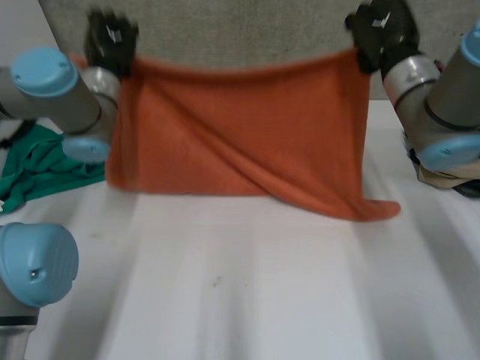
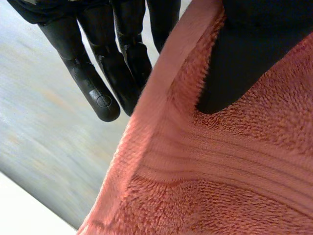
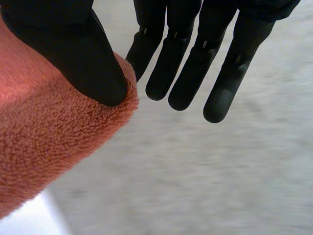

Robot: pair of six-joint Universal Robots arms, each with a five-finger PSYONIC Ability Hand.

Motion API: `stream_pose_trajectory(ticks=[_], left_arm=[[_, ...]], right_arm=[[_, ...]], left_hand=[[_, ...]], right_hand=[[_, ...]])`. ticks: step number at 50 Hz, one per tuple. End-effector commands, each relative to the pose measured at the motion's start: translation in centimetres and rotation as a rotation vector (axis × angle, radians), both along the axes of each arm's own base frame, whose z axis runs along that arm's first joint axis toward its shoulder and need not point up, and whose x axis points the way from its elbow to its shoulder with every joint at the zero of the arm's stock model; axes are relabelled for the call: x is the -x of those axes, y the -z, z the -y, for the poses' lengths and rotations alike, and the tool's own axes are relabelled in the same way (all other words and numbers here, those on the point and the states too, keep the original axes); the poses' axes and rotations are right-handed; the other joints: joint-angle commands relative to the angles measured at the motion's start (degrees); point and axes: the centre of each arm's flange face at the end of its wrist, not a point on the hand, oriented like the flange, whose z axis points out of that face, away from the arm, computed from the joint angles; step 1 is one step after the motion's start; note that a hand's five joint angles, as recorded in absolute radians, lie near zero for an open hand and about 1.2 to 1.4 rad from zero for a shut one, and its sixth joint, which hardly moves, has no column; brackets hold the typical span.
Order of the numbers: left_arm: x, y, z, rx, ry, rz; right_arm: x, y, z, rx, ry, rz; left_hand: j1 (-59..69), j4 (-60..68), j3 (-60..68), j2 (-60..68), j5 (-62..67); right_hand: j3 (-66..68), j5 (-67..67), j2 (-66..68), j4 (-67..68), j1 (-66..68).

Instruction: Fold the laundry.

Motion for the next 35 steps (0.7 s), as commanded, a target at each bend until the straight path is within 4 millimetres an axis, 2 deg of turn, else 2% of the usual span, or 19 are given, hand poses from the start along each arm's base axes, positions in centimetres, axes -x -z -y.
stream_pose_trajectory(ticks=[1,5,7,11,15,16,18,19,20,21,22,23,26,27,31,35], left_arm=[[-0.5,-11.7,-3.1,0.333,0.147,-0.356],[-1.2,-13.9,-4.2,0.323,0.167,-0.458],[-1.3,-13.9,-4.3,0.291,0.170,-0.478],[-2.0,-12.4,-3.9,0.176,0.147,-0.488],[-2.7,-9.2,-3.4,0.011,0.112,-0.466],[-2.9,-7.4,-3.3,-0.073,0.093,-0.450],[-3.2,-5.5,-3.4,-0.153,0.075,-0.428],[-3.3,-3.4,-3.7,-0.238,0.066,-0.402],[-3.3,-1.2,-4.1,-0.326,0.064,-0.371],[-3.4,-0.1,-4.3,-0.369,0.064,-0.355],[-3.4,1.0,-4.6,-0.409,0.063,-0.340],[-3.6,3.2,-5.1,-0.488,0.058,-0.305],[-3.8,6.4,-6.1,-0.590,0.052,-0.235],[-4.0,8.5,-6.7,-0.647,0.045,-0.180],[-4.5,12.3,-7.9,-0.734,0.019,-0.042],[-4.9,14.3,-8.5,-0.765,-0.006,0.054]], right_arm=[[0.4,-8.2,1.7,0.358,0.121,0.354],[0.0,-10.6,0.5,0.446,0.055,0.411],[-0.2,-10.9,0.1,0.450,0.039,0.403],[-0.3,-10.0,-0.2,0.400,0.020,0.362],[-0.1,-7.4,-0.3,0.284,0.009,0.290],[0.1,-5.8,-0.3,0.211,0.008,0.253],[0.3,-3.8,-0.6,0.126,-0.001,0.211],[0.4,-1.5,-0.9,0.037,-0.006,0.170],[0.5,-0.3,-1.2,-0.011,-0.008,0.151],[0.7,2.3,-1.8,-0.109,-0.014,0.112],[0.8,3.6,-2.1,-0.153,-0.015,0.094],[1.1,6.1,-2.9,-0.245,-0.015,0.063],[1.5,9.9,-4.2,-0.368,-0.019,0.018],[1.6,12.1,-5.1,-0.433,-0.027,-0.012],[1.7,16.4,-6.6,-0.535,-0.050,-0.084],[1.9,18.0,-6.6,-0.564,-0.050,-0.114]], left_hand=[[12.79,11.28,11.83,11.50,13.49],[12.79,11.28,11.83,11.50,13.49],[12.79,11.28,11.83,11.50,13.49],[12.79,11.28,11.83,11.50,13.49],[12.79,11.28,11.83,11.50,13.49],[12.79,11.28,11.83,11.50,13.49],[12.79,11.28,11.83,11.50,13.49],[12.79,11.28,11.83,11.50,13.49],[12.79,11.28,11.83,11.50,13.49],[12.79,11.28,11.83,11.50,13.49],[12.79,11.28,11.83,11.50,13.49],[12.79,11.28,11.83,11.50,13.49],[12.79,11.28,11.83,11.50,13.49],[12.79,11.28,11.83,11.50,13.49],[12.79,11.28,11.83,11.50,13.49],[9.30,7.79,8.34,8.00,10.00]], right_hand=[[11.79,12.83,12.34,11.37,14.73],[11.79,12.83,12.34,11.37,14.73],[11.79,12.83,12.34,11.37,14.73],[11.79,12.83,12.34,11.37,14.73],[11.79,12.83,12.34,11.37,14.73],[11.79,12.83,12.34,11.37,14.73],[11.79,12.83,12.34,11.37,14.73],[11.79,12.83,12.34,11.37,14.73],[11.79,12.83,12.34,11.37,14.73],[11.79,12.83,12.34,11.37,14.73],[11.79,12.83,12.34,11.37,14.73],[11.79,12.83,12.34,11.37,14.73],[11.79,12.83,12.34,11.37,14.73],[11.79,12.83,12.34,11.37,14.73],[11.79,12.83,12.34,11.37,14.73],[11.79,12.83,12.34,11.37,14.73]])
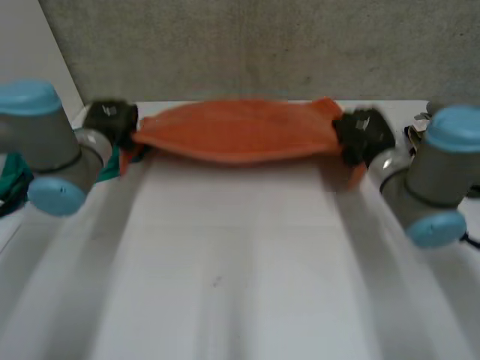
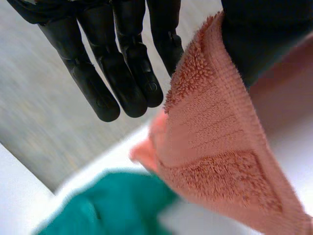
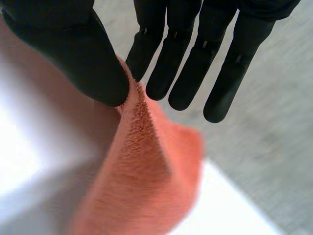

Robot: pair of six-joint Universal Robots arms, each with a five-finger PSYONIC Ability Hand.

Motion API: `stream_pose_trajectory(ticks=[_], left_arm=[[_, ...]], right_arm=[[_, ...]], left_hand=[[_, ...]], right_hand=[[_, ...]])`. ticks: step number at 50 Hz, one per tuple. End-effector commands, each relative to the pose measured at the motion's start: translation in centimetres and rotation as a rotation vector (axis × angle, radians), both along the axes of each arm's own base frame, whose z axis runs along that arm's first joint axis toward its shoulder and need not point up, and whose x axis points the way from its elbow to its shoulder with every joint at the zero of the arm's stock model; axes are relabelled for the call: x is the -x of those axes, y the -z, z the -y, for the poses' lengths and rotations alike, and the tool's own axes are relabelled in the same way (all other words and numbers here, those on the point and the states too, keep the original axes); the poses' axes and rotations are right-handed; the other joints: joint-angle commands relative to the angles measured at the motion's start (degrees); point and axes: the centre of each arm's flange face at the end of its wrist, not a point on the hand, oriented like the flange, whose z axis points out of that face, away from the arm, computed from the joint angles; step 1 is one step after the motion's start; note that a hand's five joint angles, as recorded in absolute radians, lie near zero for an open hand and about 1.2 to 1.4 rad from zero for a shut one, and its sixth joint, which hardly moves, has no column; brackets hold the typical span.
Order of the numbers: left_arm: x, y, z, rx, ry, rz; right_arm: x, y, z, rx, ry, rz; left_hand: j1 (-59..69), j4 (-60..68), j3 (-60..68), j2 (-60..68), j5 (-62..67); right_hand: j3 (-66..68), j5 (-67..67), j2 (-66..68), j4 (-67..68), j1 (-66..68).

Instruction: Fold the laundry.

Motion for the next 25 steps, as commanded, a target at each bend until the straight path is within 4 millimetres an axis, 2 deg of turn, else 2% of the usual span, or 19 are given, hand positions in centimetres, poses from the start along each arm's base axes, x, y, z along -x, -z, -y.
stream_pose_trajectory(ticks=[1,6,11,16,17,18,19,23,24,25], left_arm=[[-0.7,4.1,-1.2,-0.072,0.031,0.177],[-1.1,4.3,-1.2,-0.074,0.029,0.205],[-1.6,4.5,-0.9,-0.078,0.015,0.211],[-2.6,4.9,-0.4,-0.088,-0.002,0.215],[-2.8,4.9,-0.4,-0.089,-0.006,0.216],[-3.1,4.9,-0.4,-0.092,-0.008,0.218],[-3.2,4.8,-0.3,-0.090,-0.006,0.218],[-3.3,4.0,-0.5,-0.076,0.003,0.218],[-3.3,3.8,-0.6,-0.074,0.005,0.217],[-3.2,3.4,-0.8,-0.069,0.011,0.215]], right_arm=[[0.3,3.9,-0.6,-0.079,-0.021,-0.062],[0.8,3.5,-0.1,-0.095,0.000,-0.029],[0.9,3.0,-0.3,-0.111,0.002,-0.008],[1.0,2.9,-0.2,-0.111,0.008,-0.005],[1.0,2.9,-0.2,-0.111,0.009,-0.004],[1.1,3.0,-0.1,-0.114,0.012,-0.002],[1.1,3.0,-0.1,-0.116,0.014,-0.001],[1.1,3.2,0.0,-0.126,0.016,0.009],[1.2,3.2,0.0,-0.131,0.021,0.013],[1.4,3.1,0.1,-0.136,0.031,0.028]], left_hand=[[6.62,5.09,5.43,5.14,7.31],[-17.40,-18.93,-18.59,-18.88,-16.70],[-25.37,-26.90,-26.56,-26.85,-24.67],[-16.65,-18.18,-17.84,-18.13,-15.95],[-13.29,-14.82,-14.48,-14.77,-12.60],[-2.77,-4.30,-3.96,-4.25,-2.07],[1.33,-0.20,0.14,-0.15,2.03],[10.79,9.26,9.60,9.31,11.48],[10.96,9.43,9.77,9.48,11.66],[10.46,8.93,9.27,8.98,11.16]], right_hand=[[11.79,12.43,12.34,11.26,14.73],[11.79,12.43,12.34,11.26,14.73],[11.79,12.43,12.34,11.26,14.73],[11.79,12.43,12.34,11.26,14.73],[11.79,12.43,12.34,11.26,14.73],[11.79,12.43,12.34,11.26,14.73],[11.79,12.43,12.34,11.26,14.73],[11.79,12.43,12.34,11.26,14.73],[9.93,10.58,10.49,9.41,12.87],[-5.41,-4.76,-4.85,-5.93,-2.47]])
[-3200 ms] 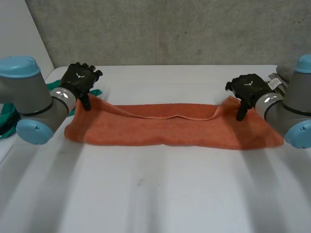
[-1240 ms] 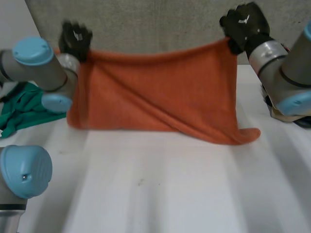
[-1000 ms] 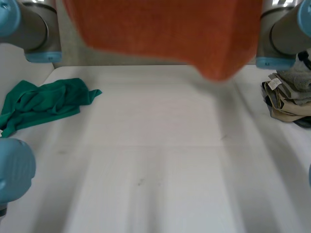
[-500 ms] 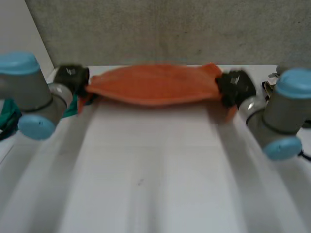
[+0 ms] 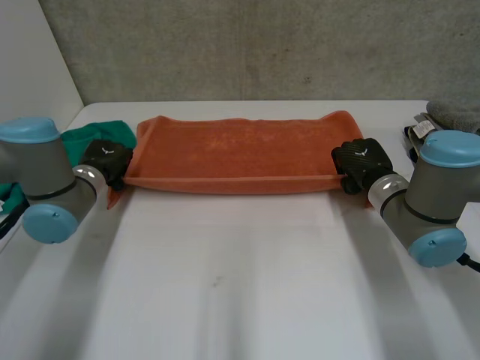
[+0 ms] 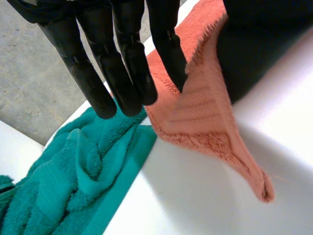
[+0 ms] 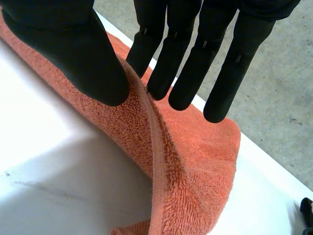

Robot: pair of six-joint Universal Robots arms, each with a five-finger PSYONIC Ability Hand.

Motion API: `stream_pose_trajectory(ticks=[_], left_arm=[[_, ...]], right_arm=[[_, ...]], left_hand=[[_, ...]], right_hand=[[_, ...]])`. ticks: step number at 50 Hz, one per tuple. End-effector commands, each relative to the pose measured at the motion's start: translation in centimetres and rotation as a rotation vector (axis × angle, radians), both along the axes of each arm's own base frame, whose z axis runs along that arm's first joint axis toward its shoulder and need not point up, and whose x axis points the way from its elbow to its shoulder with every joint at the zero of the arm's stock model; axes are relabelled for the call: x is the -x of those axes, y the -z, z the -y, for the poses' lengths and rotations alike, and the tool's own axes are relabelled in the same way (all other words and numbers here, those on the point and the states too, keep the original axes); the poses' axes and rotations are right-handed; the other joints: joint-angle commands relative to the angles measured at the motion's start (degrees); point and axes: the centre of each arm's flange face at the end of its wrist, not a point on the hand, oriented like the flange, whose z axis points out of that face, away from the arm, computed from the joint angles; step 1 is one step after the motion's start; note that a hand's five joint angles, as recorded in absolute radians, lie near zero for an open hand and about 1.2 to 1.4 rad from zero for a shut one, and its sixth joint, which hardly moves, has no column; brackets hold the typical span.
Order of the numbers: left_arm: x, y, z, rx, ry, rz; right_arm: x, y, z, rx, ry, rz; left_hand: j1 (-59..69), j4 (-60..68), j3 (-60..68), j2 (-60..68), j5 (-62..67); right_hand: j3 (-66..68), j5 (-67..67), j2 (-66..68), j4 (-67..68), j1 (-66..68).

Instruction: Fold the laundry.

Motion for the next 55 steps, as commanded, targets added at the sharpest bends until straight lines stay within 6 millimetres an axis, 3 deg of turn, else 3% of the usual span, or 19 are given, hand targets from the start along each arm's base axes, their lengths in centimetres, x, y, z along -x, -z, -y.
stream_pose_trajectory(ticks=[1,3,8,14,20,30,37,40,41,45,48,52,55], left_arm=[[-0.2,-1.5,-0.5,0.016,0.022,-0.006],[0.0,-1.8,-0.7,0.021,0.031,-0.012],[0.5,-2.8,-1.1,0.035,0.061,-0.022],[0.7,-3.6,-1.0,0.037,0.065,-0.028],[0.4,-4.0,-0.5,0.024,0.050,-0.036],[-0.2,-4.5,-0.1,-0.048,0.022,-0.077],[-0.5,-4.5,0.0,-0.065,0.007,-0.097],[-0.5,-4.5,-0.2,-0.071,0.007,-0.095],[-0.5,-4.6,-0.3,-0.072,0.006,-0.093],[-0.5,-4.8,-1.4,-0.115,0.008,-0.082],[-0.5,-5.1,-2.9,-0.172,0.020,-0.055],[-1.1,-5.1,-5.6,-0.277,0.051,0.048],[-1.9,-5.4,-8.9,-0.415,0.108,0.161]], right_arm=[[0.4,0.0,0.2,-0.026,0.028,0.038],[0.6,-0.3,0.4,-0.037,0.050,0.066],[2.1,-1.8,1.1,-0.127,0.146,0.205],[3.7,-2.4,0.9,-0.292,0.217,0.291],[4.9,-2.0,0.9,-0.337,0.241,0.228],[5.1,0.5,1.1,-0.330,0.222,0.115],[4.9,1.9,2.9,-0.224,0.239,0.121],[5.2,2.0,3.7,-0.186,0.261,0.134],[5.3,1.9,3.9,-0.177,0.272,0.138],[6.0,0.9,3.9,-0.154,0.303,0.133],[6.1,-0.3,2.8,-0.160,0.275,0.065],[6.8,-2.4,-0.4,-0.190,0.173,-0.192],[8.2,-4.7,-3.1,-0.197,0.102,-0.409]], left_hand=[[13.96,15.08,15.32,14.69,15.64],[13.12,14.24,14.48,13.85,14.80],[11.60,12.72,12.96,12.34,13.28],[11.43,12.55,12.79,12.17,13.11],[9.75,10.87,11.11,10.49,11.43],[10.25,11.37,11.62,10.99,11.93],[11.26,12.38,12.62,12.00,12.94],[12.43,13.56,13.80,13.17,14.12],[13.44,14.56,14.80,14.17,15.12],[16.63,17.75,17.99,17.36,18.31],[16.63,17.75,17.99,17.36,18.31],[16.63,17.75,17.99,17.36,18.31],[16.63,17.75,17.99,17.36,18.31]], right_hand=[[-15.55,-14.89,-15.00,-16.07,-12.59],[-31.90,-31.24,-31.35,-32.42,-28.94],[-39.35,-38.70,-38.80,-39.87,-36.40],[-39.87,-39.22,-39.32,-40.39,-36.92],[-38.53,-37.88,-37.98,-39.05,-35.58],[-37.02,-36.37,-36.47,-37.54,-34.07],[-25.61,-24.95,-25.06,-26.13,-22.65],[11.69,12.34,12.24,11.17,14.64],[11.79,12.44,12.34,11.27,14.74],[11.79,12.44,12.34,11.27,14.74],[11.79,12.44,12.34,11.27,14.74],[11.79,12.44,12.34,11.27,14.74],[11.79,12.44,12.34,11.27,14.74]])
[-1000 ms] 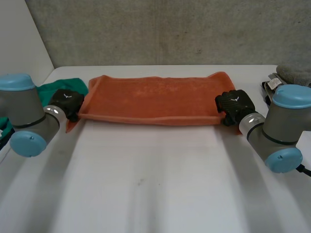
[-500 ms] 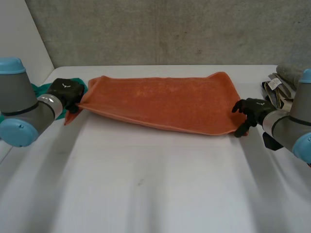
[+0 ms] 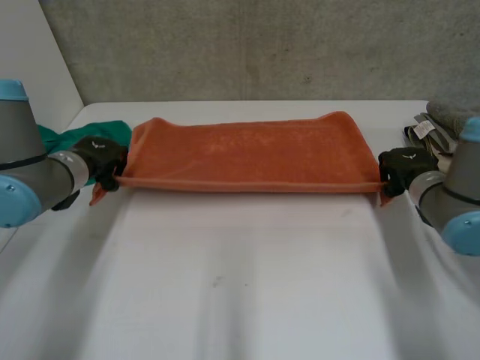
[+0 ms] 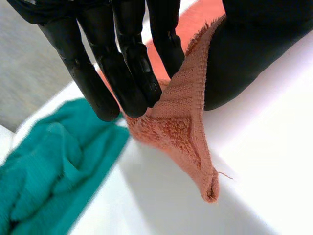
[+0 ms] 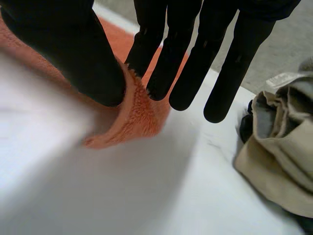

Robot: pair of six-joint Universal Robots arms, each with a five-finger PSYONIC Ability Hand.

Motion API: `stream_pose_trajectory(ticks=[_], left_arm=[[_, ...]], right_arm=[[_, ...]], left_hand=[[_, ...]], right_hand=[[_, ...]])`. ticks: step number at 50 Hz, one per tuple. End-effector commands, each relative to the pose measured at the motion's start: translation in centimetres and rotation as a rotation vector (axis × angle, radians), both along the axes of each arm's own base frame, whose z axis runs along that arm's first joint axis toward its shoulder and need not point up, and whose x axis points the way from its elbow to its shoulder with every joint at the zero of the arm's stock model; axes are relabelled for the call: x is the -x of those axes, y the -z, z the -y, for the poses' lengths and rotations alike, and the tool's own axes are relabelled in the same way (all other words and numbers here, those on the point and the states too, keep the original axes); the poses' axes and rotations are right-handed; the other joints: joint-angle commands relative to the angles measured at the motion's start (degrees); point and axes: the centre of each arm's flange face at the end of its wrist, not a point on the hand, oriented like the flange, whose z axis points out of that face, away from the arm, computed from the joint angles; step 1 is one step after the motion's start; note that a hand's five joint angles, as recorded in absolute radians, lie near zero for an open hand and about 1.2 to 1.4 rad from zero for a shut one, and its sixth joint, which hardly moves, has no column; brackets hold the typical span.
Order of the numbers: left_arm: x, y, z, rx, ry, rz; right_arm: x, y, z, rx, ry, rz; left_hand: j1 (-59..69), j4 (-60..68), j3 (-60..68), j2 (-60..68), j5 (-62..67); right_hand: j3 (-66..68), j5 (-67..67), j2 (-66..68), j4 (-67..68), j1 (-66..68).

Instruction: Fold the laundry.

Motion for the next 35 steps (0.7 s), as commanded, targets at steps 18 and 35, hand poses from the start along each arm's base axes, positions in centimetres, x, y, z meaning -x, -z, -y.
stream_pose_trajectory(ticks=[18,35], left_arm=[[-1.6,-1.9,-5.4,-0.214,0.227,0.334],[2.1,0.0,3.2,-0.108,0.075,0.186]], right_arm=[[1.9,-3.8,-6.7,-0.157,-0.325,-0.632],[-2.5,-1.0,3.6,0.155,-0.161,-0.519]], left_hand=[[14.13,11.31,11.72,11.49,13.29],[14.13,11.31,11.72,11.49,13.29]], right_hand=[[12.13,13.30,12.20,11.53,14.19],[12.13,13.30,12.20,11.53,14.19]])
